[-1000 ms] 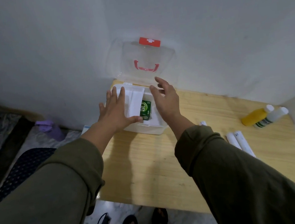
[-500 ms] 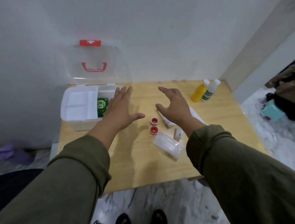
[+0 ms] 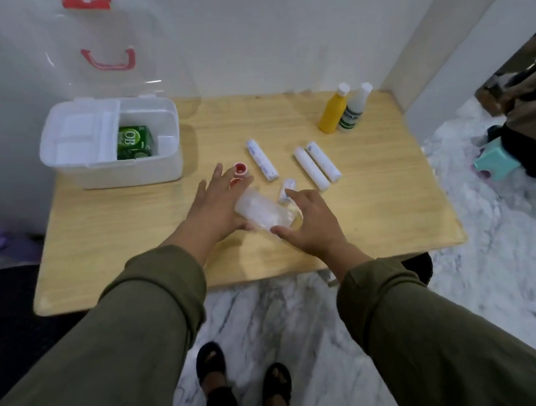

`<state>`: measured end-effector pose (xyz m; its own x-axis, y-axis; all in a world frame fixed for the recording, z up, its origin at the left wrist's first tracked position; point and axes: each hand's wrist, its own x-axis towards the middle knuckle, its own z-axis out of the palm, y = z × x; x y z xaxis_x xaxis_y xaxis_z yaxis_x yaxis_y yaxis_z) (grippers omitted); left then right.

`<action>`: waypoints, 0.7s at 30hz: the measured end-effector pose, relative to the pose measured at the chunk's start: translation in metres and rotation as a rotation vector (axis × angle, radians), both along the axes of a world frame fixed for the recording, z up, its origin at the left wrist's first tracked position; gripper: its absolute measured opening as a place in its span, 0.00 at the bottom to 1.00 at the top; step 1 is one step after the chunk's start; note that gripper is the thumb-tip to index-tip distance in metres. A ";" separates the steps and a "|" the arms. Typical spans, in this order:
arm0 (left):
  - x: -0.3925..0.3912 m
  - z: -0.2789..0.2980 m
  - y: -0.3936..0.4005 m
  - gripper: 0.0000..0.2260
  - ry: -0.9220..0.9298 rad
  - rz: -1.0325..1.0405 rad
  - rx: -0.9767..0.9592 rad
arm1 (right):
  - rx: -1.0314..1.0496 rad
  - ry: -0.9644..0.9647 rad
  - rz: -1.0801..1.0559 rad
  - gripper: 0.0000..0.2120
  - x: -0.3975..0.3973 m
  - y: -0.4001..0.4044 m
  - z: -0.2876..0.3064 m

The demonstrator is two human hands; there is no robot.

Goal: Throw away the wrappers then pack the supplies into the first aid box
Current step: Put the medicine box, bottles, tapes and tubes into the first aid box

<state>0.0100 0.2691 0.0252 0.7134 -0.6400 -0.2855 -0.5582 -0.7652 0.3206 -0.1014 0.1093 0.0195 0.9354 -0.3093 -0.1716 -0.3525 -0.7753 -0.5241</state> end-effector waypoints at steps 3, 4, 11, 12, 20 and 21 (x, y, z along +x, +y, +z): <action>-0.004 -0.005 -0.005 0.42 -0.034 -0.050 0.089 | -0.002 0.036 0.019 0.38 -0.013 -0.003 -0.013; -0.003 -0.008 -0.007 0.41 -0.052 -0.071 0.126 | -0.010 0.041 0.025 0.38 -0.015 -0.004 -0.017; -0.003 -0.019 -0.017 0.35 -0.142 -0.156 0.250 | -0.056 0.068 0.046 0.36 -0.009 -0.006 -0.029; -0.004 -0.020 -0.018 0.35 -0.141 -0.150 0.241 | -0.056 0.066 0.048 0.36 -0.007 -0.006 -0.029; -0.015 -0.033 -0.017 0.28 -0.155 -0.063 0.089 | 0.048 0.069 0.051 0.32 -0.008 -0.014 -0.026; -0.017 -0.033 -0.017 0.28 -0.147 -0.050 0.068 | 0.065 0.080 0.055 0.33 -0.009 -0.015 -0.025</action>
